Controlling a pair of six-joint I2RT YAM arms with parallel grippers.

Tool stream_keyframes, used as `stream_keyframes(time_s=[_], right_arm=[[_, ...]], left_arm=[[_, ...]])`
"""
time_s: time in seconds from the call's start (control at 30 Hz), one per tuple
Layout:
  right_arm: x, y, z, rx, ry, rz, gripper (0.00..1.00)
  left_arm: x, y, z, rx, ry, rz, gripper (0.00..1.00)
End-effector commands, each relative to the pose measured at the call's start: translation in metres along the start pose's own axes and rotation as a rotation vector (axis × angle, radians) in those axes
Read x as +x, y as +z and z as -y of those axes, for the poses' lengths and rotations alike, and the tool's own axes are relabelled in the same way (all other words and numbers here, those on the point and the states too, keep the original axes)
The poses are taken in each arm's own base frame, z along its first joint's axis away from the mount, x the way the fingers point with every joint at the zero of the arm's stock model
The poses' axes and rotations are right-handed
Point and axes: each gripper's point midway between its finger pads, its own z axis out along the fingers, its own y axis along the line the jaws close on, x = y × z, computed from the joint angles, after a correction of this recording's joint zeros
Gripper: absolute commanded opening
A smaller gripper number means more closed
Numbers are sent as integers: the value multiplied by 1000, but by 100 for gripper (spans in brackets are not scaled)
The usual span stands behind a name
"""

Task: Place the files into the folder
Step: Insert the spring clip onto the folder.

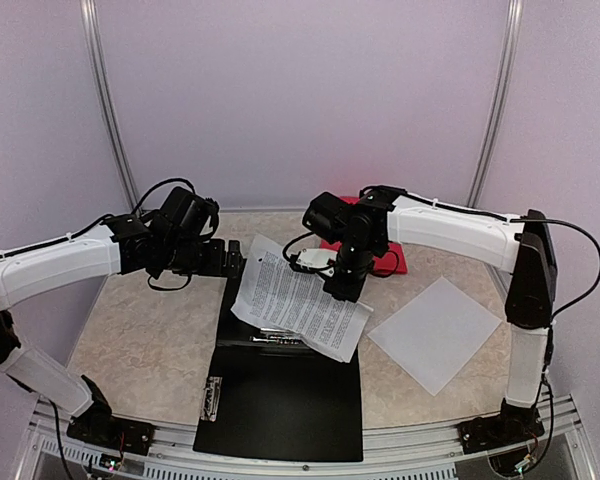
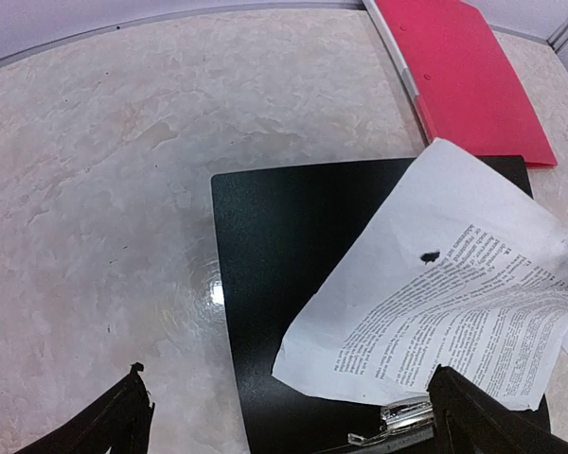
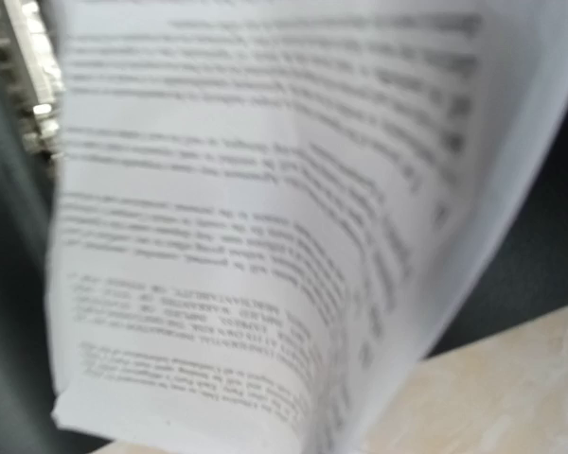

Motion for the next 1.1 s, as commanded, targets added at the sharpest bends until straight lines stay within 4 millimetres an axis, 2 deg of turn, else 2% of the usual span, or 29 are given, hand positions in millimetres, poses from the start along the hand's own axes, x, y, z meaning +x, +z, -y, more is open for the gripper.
stream_keyframes(time_s=[0.0,0.27,0.5,0.67,0.93,1.07], right_arm=[[-5,13,15,75,-30,-38,11],[-10,29,35,180,-86,-78,17],[-23,42,51,283,-143,-100,22],[-28,52,56,319,-173,-110,25],[-48,49,69,414,-222,-82,31],[-51,51,71,430,-245,-79,32]], left_arm=[[4,1,-6,-26,21,-11,99],[7,3,-9,-43,28,-20,99],[11,8,-14,-73,34,-36,99],[12,8,-18,-94,33,-40,99],[16,11,-25,-129,30,-55,99],[18,11,-26,-138,31,-61,99]])
